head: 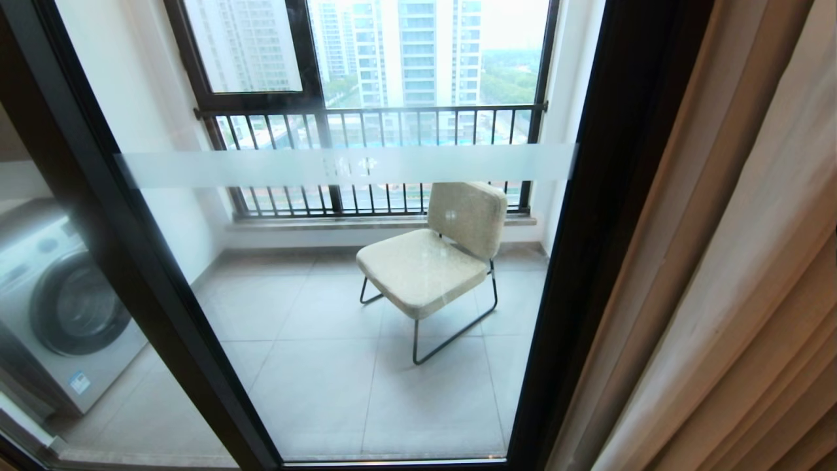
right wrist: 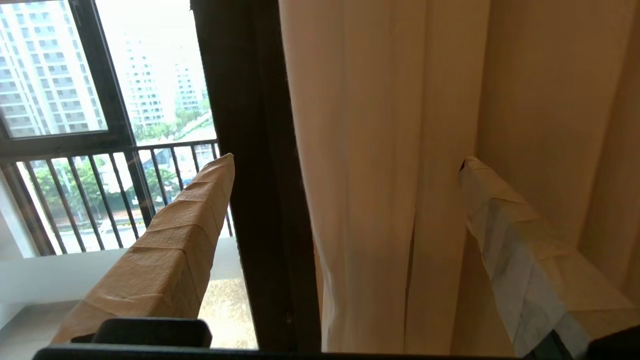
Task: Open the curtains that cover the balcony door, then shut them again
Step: Close the inner curtains on both sides
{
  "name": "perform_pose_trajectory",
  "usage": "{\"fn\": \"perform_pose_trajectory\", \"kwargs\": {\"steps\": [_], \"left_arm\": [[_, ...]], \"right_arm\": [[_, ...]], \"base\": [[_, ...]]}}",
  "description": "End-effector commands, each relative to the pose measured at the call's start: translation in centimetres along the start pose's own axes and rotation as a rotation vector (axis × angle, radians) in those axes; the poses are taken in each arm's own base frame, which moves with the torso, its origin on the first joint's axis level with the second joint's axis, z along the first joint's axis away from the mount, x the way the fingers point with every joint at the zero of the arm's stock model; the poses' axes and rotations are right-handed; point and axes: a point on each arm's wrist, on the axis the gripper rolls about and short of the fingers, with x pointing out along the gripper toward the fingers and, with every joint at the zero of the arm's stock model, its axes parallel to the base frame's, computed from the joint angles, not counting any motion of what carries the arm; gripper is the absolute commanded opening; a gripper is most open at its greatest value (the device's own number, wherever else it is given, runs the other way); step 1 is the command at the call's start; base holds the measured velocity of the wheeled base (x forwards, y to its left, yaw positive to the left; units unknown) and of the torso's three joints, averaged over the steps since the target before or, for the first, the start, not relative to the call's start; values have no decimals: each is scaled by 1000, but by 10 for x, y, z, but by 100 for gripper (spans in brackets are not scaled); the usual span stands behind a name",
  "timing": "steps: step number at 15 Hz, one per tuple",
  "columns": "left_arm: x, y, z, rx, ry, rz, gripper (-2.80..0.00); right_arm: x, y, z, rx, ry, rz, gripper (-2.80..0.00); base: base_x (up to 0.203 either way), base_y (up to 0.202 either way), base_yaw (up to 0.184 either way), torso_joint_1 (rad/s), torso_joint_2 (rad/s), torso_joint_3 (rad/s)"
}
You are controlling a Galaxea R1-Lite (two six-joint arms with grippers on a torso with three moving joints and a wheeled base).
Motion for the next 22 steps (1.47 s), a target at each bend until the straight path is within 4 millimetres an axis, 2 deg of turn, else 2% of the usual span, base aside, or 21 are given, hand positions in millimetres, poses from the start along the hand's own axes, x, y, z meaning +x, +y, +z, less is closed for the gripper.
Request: {"fn": "perform_pose_trajectory", "kwargs": {"steps": [1,10,11,22], "left_arm": [[0,0,0,-1,-1,0,-280],[0,0,0,-1,0,0,-280],[0,0,0,-1,0,0,-280],[0,0,0,0,0,0,-280]], "right_arm": [[30,-2,-17,-3,38,-10,0],[94,-9,-33,-13,30,-35,0],[98,-9,-35,-13,32,-35,-280],[100,-3,-35,-10,30,-14,-280]], "base": [[0,0,0,0,0,0],[0,0,0,0,0,0],[0,0,0,0,0,0],[0,0,0,0,0,0]]}}
